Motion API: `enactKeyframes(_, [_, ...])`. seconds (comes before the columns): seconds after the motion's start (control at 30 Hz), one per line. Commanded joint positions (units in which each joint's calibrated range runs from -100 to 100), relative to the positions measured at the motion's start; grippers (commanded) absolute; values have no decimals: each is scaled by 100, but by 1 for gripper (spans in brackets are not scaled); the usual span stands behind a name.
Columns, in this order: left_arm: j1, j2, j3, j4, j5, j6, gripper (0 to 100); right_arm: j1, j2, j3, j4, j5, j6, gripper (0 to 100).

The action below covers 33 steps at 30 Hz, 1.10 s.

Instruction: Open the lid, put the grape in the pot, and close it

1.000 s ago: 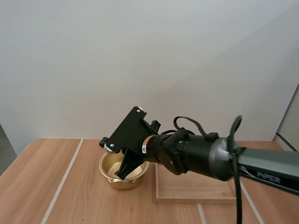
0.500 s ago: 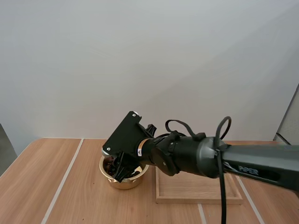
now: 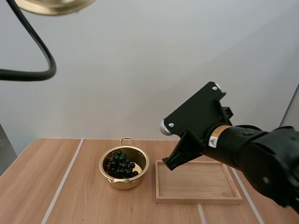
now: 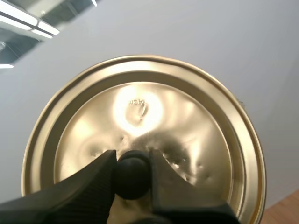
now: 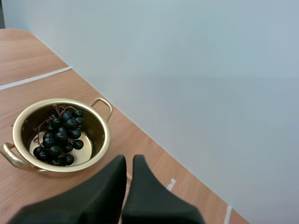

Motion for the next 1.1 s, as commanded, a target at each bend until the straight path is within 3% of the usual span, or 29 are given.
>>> enactKeyframes(0.0, [-6,356,817,57,0,11,0,-41,-646,-27,-36,900,6,0])
enactKeyframes(0.17, [-6,764,2321,-222,0,260,0,-41,-1146,-27,-176,2086,6,0])
enactKeyframes(0.3, [-6,1103,3608,-511,-56,430,0,-41,-1368,-27,-618,2594,364,0])
enactKeyframes(0.47, [-6,1783,4997,-787,-1587,768,0,-41,-1437,-27,-1091,2866,659,0])
enactKeyframes(0.6, [-6,2411,5420,-931,-1911,967,0,-41,-1476,-27,-1157,2950,731,0])
enactKeyframes(0.8, [-6,3203,5607,-1755,-2132,1625,0,-41,-1482,-27,-1157,3008,754,0])
enactKeyframes(1.07, [-6,3898,5618,-1775,-2263,1777,0,-41,-1482,-27,-1244,3026,754,0])
